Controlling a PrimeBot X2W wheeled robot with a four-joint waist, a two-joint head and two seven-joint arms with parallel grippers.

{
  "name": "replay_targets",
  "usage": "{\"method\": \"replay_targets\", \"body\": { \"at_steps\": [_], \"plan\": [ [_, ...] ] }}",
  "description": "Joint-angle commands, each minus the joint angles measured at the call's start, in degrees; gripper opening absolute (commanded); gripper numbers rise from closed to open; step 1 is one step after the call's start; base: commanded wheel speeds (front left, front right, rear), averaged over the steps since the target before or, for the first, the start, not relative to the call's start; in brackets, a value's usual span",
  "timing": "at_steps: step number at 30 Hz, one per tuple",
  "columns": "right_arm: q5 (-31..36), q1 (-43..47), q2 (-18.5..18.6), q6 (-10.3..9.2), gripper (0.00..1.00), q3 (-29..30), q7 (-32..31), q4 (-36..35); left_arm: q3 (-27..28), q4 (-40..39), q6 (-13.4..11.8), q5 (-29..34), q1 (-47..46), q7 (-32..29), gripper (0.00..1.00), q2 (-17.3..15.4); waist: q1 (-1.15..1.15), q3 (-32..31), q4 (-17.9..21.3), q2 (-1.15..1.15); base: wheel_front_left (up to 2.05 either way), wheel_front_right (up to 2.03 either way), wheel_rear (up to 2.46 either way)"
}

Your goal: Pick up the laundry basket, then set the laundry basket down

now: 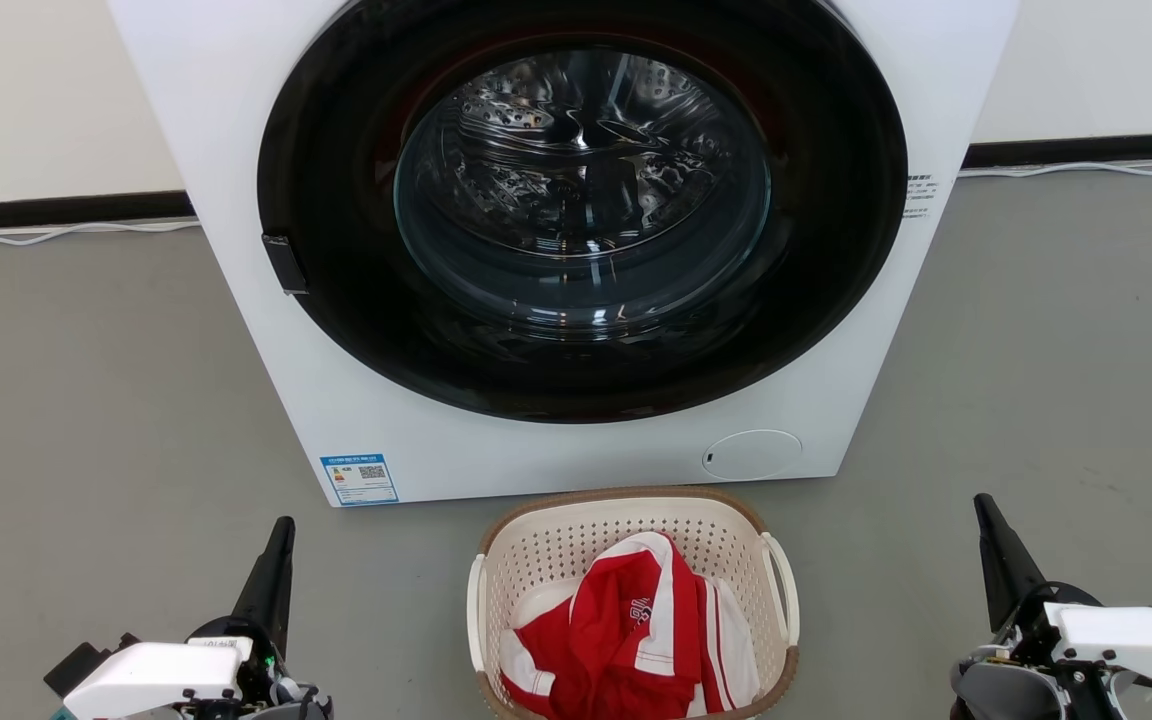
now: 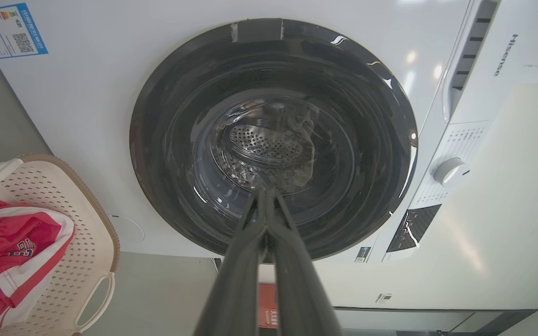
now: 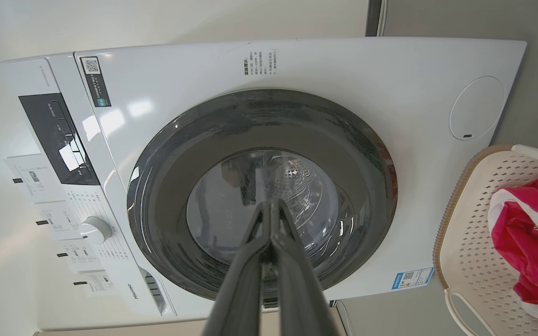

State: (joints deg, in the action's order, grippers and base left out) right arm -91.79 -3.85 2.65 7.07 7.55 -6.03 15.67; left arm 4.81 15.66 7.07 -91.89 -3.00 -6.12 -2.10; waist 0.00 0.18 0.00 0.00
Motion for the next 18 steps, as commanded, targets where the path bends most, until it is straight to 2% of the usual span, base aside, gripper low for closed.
{"method": "replay_targets", "body": {
  "at_steps": [1, 18],
  "plan": [
    [-0.4, -2.33, 0.22, 0.42, 0.0, -1.05, -0.45, -1.65, 1.69, -1.63, 0.42, -0.3, -3.18, -0.35, 0.0, -0.77, 0.0, 0.0, 0.0, 0.0, 0.0, 0.0, 0.0],
    [-0.4, -2.33, 0.22, 0.42, 0.0, -1.05, -0.45, -1.65, 1.69, -1.63, 0.42, -0.3, -3.18, -0.35, 0.0, -0.77, 0.0, 0.0, 0.0, 0.0, 0.0, 0.0, 0.0]
  ]
}}
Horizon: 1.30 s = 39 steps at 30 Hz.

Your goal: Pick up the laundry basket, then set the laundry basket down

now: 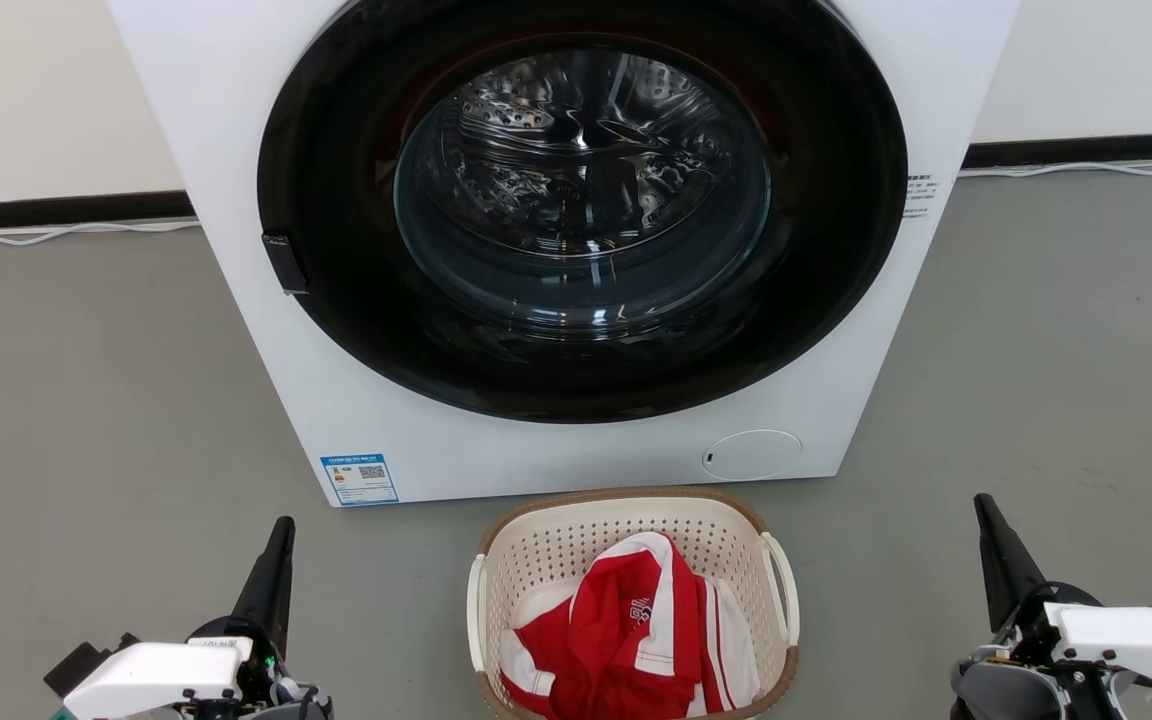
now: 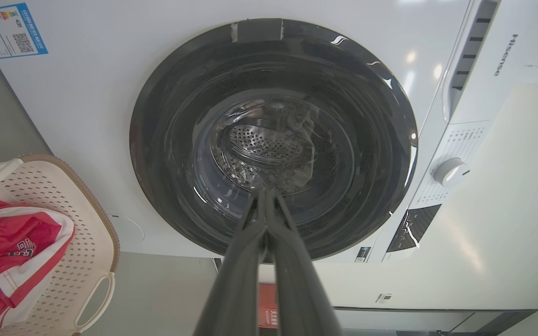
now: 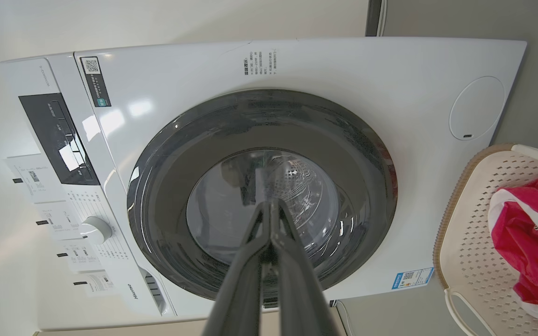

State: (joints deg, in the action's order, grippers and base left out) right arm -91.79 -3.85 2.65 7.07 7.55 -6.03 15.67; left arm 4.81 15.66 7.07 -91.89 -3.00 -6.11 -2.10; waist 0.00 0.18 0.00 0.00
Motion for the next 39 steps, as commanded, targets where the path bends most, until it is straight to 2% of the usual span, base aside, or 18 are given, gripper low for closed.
{"method": "replay_targets", "body": {
  "at_steps": [1, 36, 37, 39],
  "plan": [
    [-0.4, -2.33, 0.22, 0.42, 0.0, -1.05, -0.45, -1.65, 1.69, -1.63, 0.42, -0.3, -3.18, -0.36, 0.0, -0.77, 0.0, 0.0, 0.0, 0.0, 0.0, 0.0, 0.0],
    [-0.4, -2.33, 0.22, 0.42, 0.0, -1.05, -0.45, -1.65, 1.69, -1.63, 0.42, -0.3, -3.18, -0.36, 0.0, -0.77, 0.0, 0.0, 0.0, 0.0, 0.0, 0.0, 0.0],
    [0.0, 0.0, 0.0, 0.0, 1.0, -0.01, 0.0, 0.02, 0.0, 0.02, 0.0, 0.0, 0.01, 0.01, 1.0, 0.0, 0.0, 0.0, 0.0, 0.0, 0.0, 0.0, 0.0],
    [0.01, 0.72, -0.13, -0.02, 1.0, -0.18, 0.02, 1.07, -0.05, 1.27, -0.03, 0.01, 0.61, 0.11, 1.0, 0.26, 0.0, 0.0, 0.0, 0.0, 0.0, 0.0, 0.0]
  ]
}}
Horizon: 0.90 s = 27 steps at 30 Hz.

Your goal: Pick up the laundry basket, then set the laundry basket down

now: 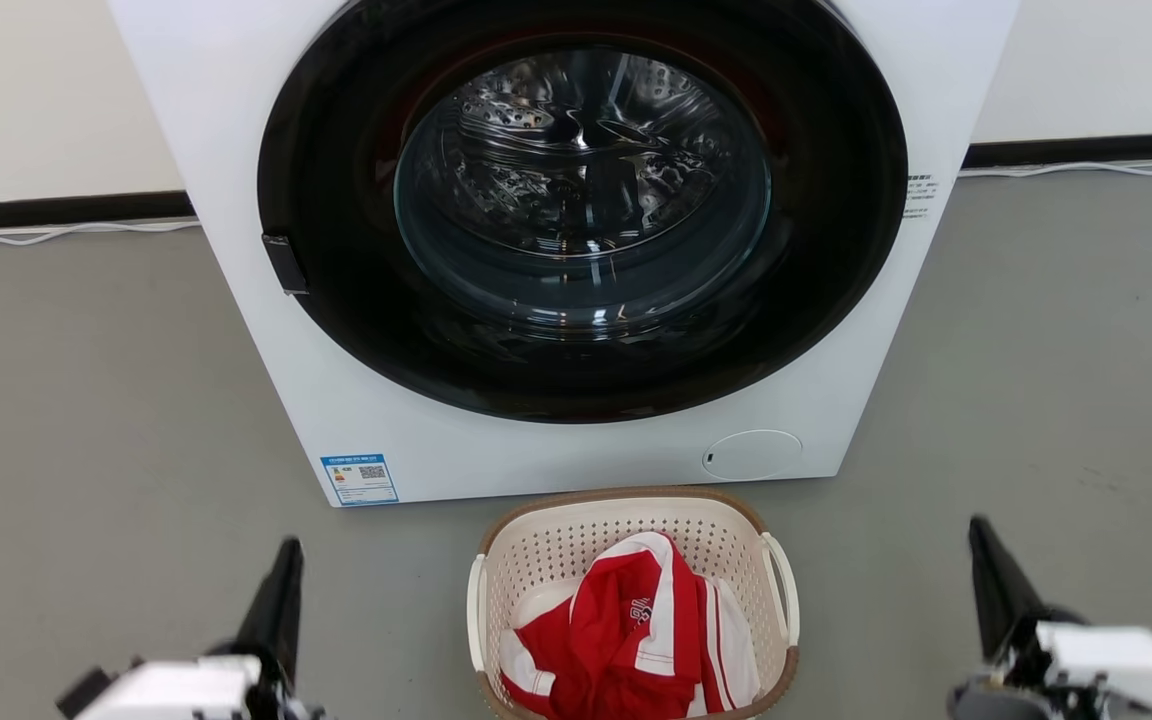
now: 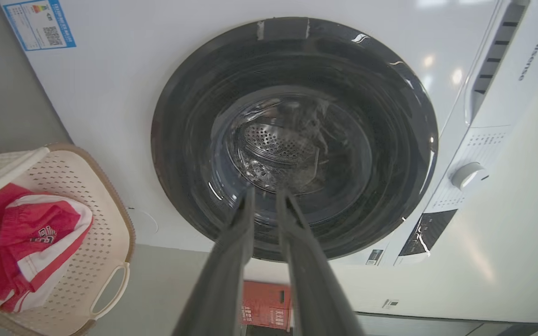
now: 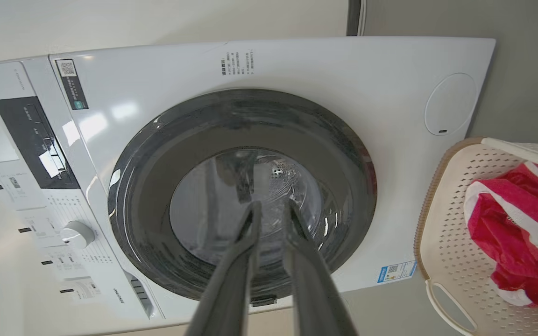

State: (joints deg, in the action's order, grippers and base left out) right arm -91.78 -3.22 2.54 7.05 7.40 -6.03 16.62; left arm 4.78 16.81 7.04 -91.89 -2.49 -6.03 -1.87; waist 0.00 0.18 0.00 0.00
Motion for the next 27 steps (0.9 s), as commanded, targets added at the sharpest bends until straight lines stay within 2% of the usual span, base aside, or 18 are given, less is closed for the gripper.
{"method": "replay_targets", "body": {
  "at_steps": [1, 8, 12, 19, 27],
  "plan": [
    [-0.01, 0.12, -0.02, 0.0, 1.0, -0.1, 0.13, -0.02, -0.16, 0.07, 0.0, 0.06, 0.13, 0.18, 1.0, 0.02, 0.0, 0.02, 0.0, 0.0, 0.0, 0.0, 0.0],
    [0.21, 0.55, 0.0, 0.03, 1.0, -0.73, 1.07, -0.98, -1.1, -0.15, 0.03, 0.37, 0.24, 1.21, 1.0, -0.03, -0.12, -0.12, -0.05, 0.0, 0.0, 0.0, 0.0],
    [0.62, 0.88, 0.06, 0.04, 1.0, -1.22, 1.77, -1.56, -1.64, -0.3, 0.04, 0.61, 0.37, 1.88, 1.0, -0.06, -0.01, -0.01, -0.06, 0.0, 0.0, 0.0, 0.0],
    [2.16, 1.15, 0.49, 0.06, 1.0, -2.09, 3.04, -2.19, -2.49, -0.26, 0.07, 1.48, 0.4, 3.05, 1.0, -0.12, 0.0, 0.01, -0.12, 0.0, 0.0, 0.0, 0.0],
    [8.11, 1.21, 0.8, 0.09, 1.0, -2.14, 4.4, -2.69, -3.21, 0.14, -0.23, 4.75, 0.16, 4.4, 1.0, -0.18, 0.0, -0.06, -0.25, 0.0, 0.0, 0.0, 0.0]
  ]
}}
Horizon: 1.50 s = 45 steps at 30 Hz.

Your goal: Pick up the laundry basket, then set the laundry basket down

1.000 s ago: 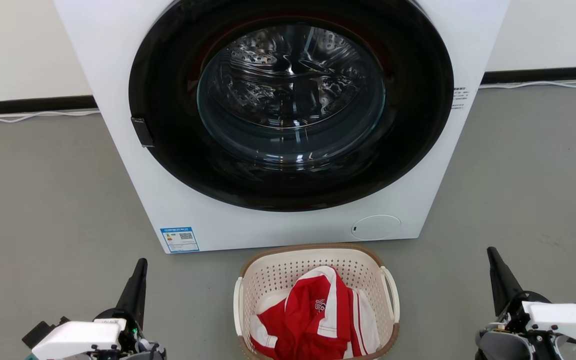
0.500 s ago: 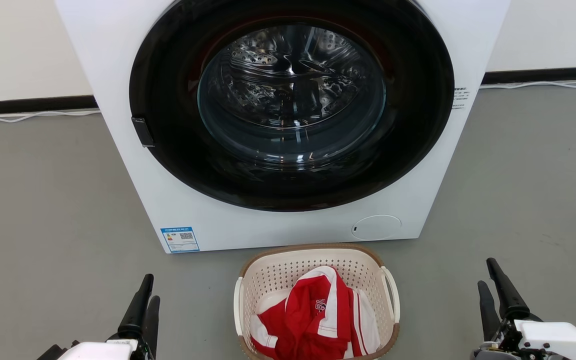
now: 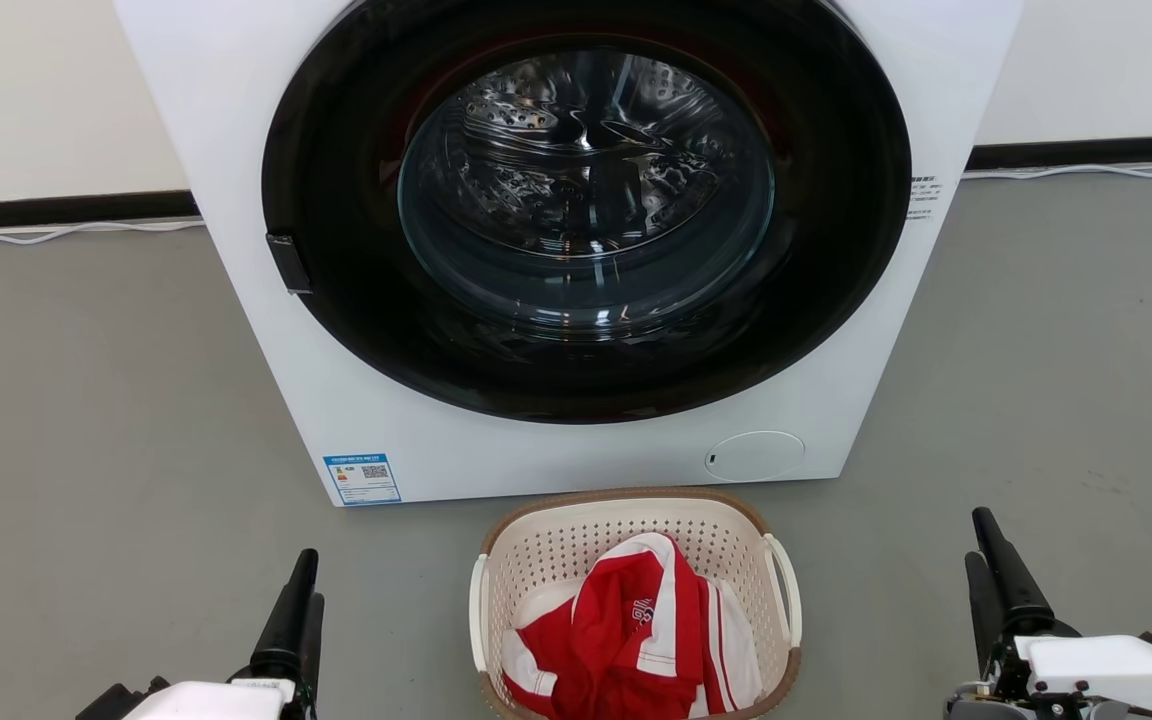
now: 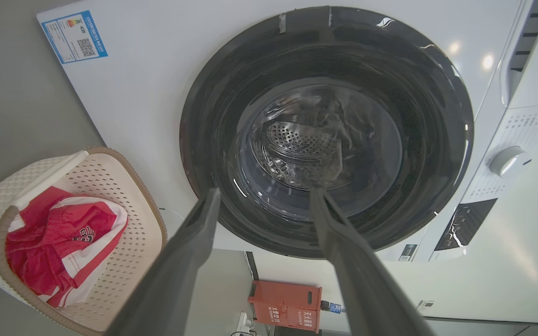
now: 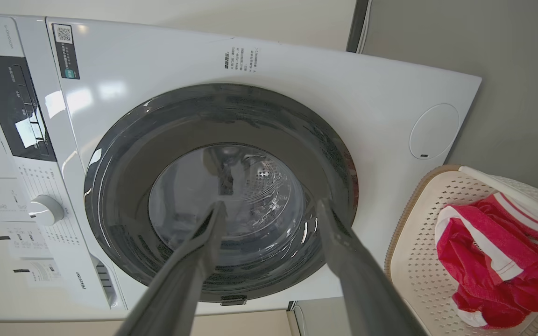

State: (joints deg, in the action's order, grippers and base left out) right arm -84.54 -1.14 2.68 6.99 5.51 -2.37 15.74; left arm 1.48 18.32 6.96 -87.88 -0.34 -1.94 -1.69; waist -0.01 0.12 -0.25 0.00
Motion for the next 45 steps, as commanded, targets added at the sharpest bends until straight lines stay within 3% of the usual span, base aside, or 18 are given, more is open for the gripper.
{"method": "replay_targets", "body": {
  "at_steps": [1, 26, 45],
  "plan": [
    [1.79, -0.88, 0.69, 0.15, 1.0, -0.24, 0.91, -1.91, 0.04, -1.33, -0.26, 1.31, -2.02, 0.48, 1.0, -0.38, 0.01, 0.0, -0.02, 0.0, 0.0, 0.0, 0.0],
    [29.3, -0.88, 1.9, 0.24, 1.0, -1.13, 5.11, -3.31, -0.94, -2.91, -1.93, 23.72, -2.17, 4.68, 1.0, -0.59, 0.01, -0.25, -0.33, 0.0, 0.0, 0.0, 0.0],
    [44.66, -0.74, 2.12, 0.31, 1.0, -1.51, 8.47, -2.97, -1.76, -4.24, -2.38, 37.93, -1.64, 8.04, 1.0, -0.75, 0.01, -0.33, -0.04, 0.0, 0.0, 0.0, 0.0]
  ]
}}
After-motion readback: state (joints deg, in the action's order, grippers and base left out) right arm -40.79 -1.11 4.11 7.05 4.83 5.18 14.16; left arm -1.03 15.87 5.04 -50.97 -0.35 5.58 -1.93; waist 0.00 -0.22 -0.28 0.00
